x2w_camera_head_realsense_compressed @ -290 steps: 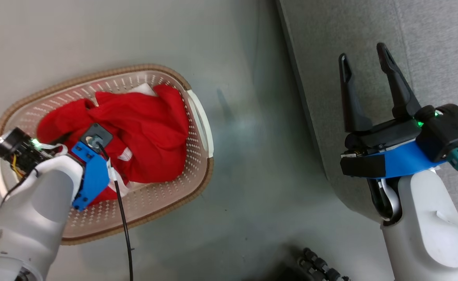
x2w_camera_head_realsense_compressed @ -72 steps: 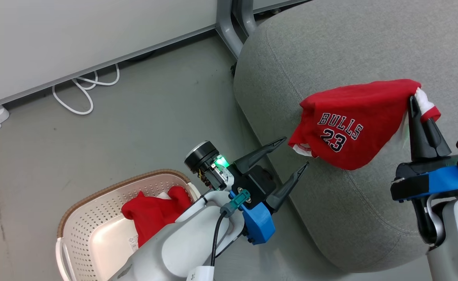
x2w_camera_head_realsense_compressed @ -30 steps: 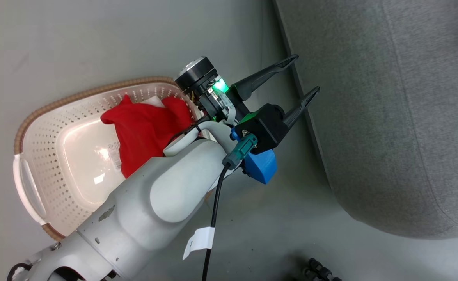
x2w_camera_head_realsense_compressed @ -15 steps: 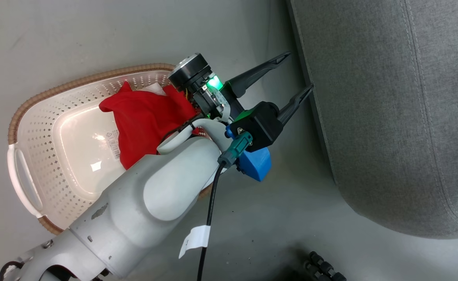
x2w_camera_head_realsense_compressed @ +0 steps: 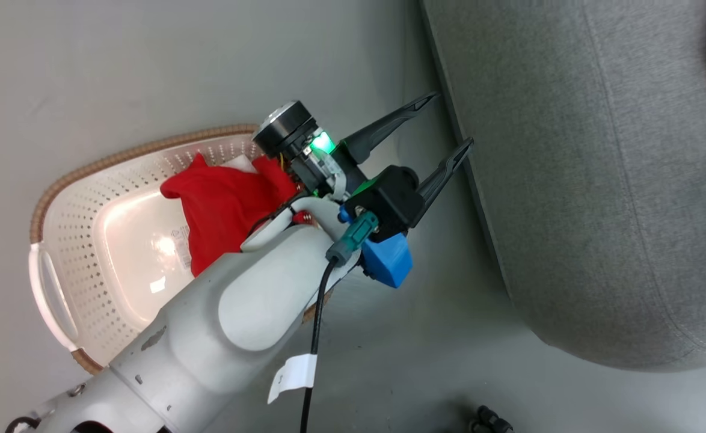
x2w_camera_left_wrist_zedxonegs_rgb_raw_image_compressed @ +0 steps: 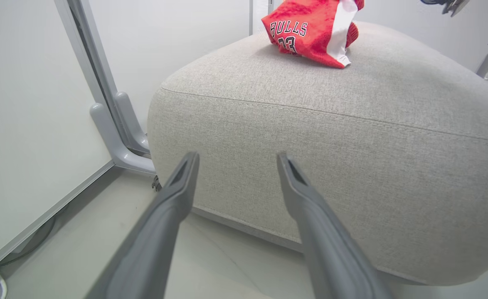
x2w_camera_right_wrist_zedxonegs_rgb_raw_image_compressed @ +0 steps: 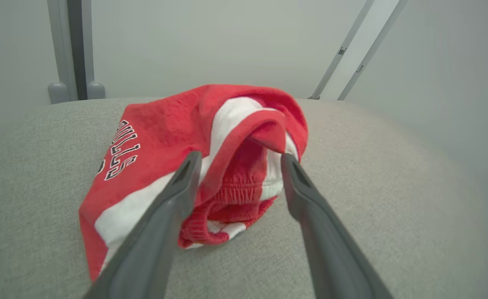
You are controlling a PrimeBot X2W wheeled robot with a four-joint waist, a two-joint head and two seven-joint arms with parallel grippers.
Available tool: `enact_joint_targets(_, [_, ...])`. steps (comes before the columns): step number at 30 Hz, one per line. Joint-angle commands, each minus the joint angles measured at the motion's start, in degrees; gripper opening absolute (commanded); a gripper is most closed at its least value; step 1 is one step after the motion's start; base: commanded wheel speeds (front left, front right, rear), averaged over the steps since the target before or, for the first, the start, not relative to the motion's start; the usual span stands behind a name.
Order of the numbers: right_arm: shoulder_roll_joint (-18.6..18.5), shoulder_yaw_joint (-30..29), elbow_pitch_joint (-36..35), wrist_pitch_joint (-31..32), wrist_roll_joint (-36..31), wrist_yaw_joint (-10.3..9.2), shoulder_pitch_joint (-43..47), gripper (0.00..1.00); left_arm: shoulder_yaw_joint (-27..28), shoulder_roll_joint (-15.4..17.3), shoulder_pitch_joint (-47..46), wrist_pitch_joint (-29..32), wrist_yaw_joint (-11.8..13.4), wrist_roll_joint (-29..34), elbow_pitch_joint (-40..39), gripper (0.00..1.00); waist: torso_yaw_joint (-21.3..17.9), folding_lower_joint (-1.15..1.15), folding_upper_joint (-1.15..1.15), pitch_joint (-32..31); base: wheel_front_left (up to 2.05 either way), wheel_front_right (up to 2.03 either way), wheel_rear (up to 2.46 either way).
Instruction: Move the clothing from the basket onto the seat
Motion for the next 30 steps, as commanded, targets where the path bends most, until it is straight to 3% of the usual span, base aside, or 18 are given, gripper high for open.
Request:
enact_joint_targets(1, [0.3, -0.5, -1.8, -0.1, 0.2, 0.0, 2.5, 1.0, 0.5, 0.2, 1.0, -0.3, 0.4, -0.4, 0.1, 1.0, -0.3, 0.0, 0.0, -2.4, 0.0, 0.0, 0.0])
enact_joint_targets(8, [1.6, 2.0, -13.0, -0.1, -2.0, 0.01, 12.2, 1.0, 6.0, 0.8, 7.2, -0.6, 3.3, -3.0, -3.6, 1.0, 0.0, 0.0, 0.0, -12.4, 0.0, 0.0, 0.0])
enact_joint_targets(17, [0.6, 14.4, -19.7, -0.1, -0.9, 0.01, 16.1, 1.0, 18.4, 2.7, 17.0, -0.6, 7.2, -3.4, -11.3, 1.0, 3.5, 0.0, 0.0, -22.0, 0.0, 0.0, 0.0])
enact_joint_targets(30, [4.3, 27.1, -21.5, 0.0, 1.4, 0.01, 20.6, 1.0, 36.3, 1.4, 29.9, -0.6, 7.1, -1.8, -14.5, 1.0, 10.7, 0.0, 0.0, -31.6, 0.0, 0.0, 0.0])
